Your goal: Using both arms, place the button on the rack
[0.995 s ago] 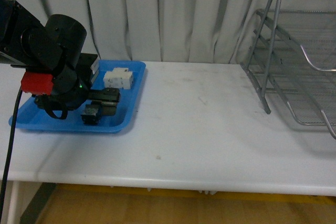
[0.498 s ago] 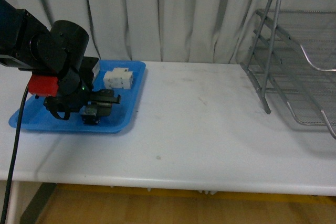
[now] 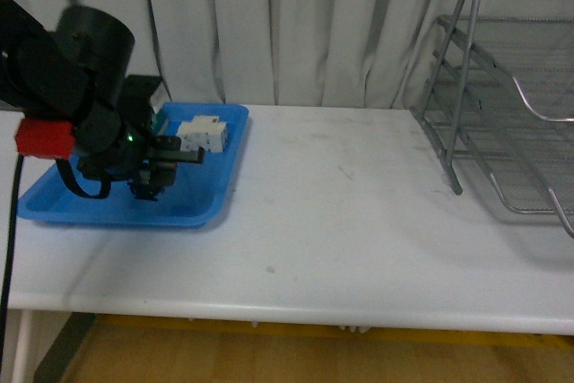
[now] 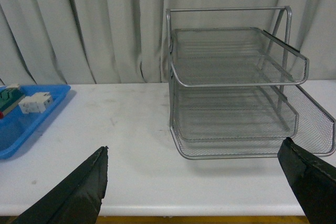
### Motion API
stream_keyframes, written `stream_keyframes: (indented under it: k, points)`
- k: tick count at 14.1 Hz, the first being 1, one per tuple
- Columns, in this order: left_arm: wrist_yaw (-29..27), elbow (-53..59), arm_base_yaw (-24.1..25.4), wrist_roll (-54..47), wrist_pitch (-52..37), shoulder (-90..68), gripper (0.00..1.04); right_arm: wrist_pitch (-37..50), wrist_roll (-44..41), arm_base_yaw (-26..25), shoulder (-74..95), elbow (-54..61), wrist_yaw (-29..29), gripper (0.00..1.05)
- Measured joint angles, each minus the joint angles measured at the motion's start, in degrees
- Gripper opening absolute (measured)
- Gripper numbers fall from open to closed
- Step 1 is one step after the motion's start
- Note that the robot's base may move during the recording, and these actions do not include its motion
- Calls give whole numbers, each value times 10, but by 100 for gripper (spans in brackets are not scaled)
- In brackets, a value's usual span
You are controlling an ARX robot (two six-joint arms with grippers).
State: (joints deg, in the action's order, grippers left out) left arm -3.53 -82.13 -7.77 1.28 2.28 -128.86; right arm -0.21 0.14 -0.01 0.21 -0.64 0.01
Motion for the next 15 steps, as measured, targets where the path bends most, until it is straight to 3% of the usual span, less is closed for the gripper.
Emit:
stream_keyframes:
  k: [3, 6, 15]
  points:
    - [4, 170, -7, -4, -79, 196, 37, 0, 0, 0, 0, 0, 0, 98]
    - [5, 349, -44, -32, -95, 382, 37, 0, 0, 0, 0, 0, 0, 98]
    - [-16, 450, -51, -64, -121, 481, 37, 0, 0, 0, 0, 0, 0, 98]
